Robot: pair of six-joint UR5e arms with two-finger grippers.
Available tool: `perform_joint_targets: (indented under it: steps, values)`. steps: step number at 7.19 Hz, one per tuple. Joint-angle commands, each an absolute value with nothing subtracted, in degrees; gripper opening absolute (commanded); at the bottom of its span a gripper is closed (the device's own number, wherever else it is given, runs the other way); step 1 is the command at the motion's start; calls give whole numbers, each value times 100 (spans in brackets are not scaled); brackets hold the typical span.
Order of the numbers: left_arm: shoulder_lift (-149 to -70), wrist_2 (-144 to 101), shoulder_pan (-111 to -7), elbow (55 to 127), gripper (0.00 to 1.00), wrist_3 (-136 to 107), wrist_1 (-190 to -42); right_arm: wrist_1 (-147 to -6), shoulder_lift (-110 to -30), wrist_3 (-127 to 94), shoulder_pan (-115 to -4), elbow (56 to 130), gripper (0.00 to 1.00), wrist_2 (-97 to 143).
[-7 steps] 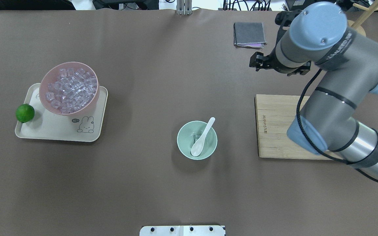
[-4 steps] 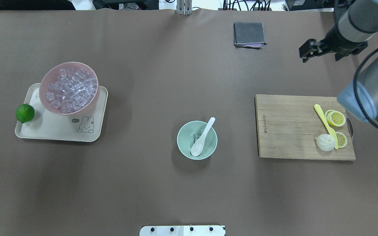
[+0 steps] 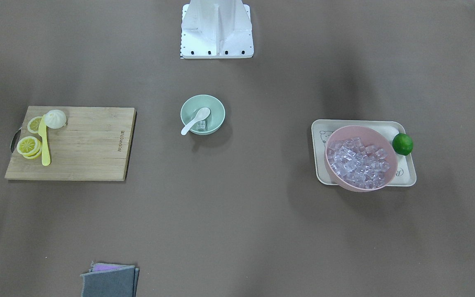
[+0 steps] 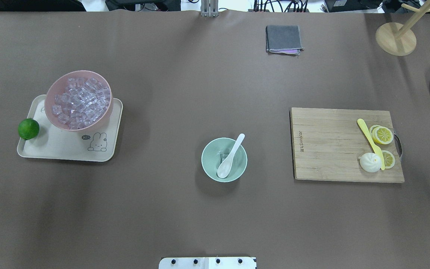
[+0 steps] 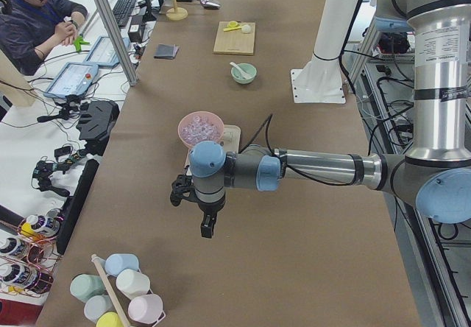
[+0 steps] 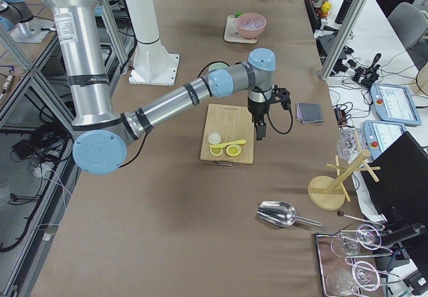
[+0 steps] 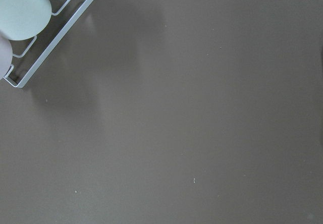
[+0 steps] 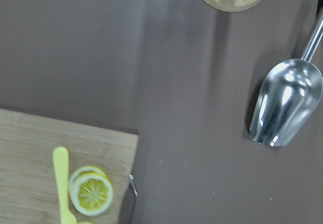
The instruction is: Put spoon and ice into bowl
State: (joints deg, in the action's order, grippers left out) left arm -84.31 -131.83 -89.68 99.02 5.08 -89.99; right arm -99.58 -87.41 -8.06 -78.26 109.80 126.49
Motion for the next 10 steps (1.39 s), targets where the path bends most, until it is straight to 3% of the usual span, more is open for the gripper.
perform_joint_targets:
  steps: [1,3,6,10]
  values:
    - [-8411,-13184,-8974,9897,98,510,-9000,-9906,-9612,147,-8496,10925,100,12910]
    - [-8411,-13184,-9000,9896,98,501,-9000,-9477,-10123,290,-8622,10636,100,12920]
    - [-8402,-13201,-9009,9896,98,518,-9000,-9194,-10230,246,-8622,10164,100,13007]
    - [-8315,-13175,-9000,10160,98,554,-9000,-9123,-10213,237,-8622,10204,100,13341]
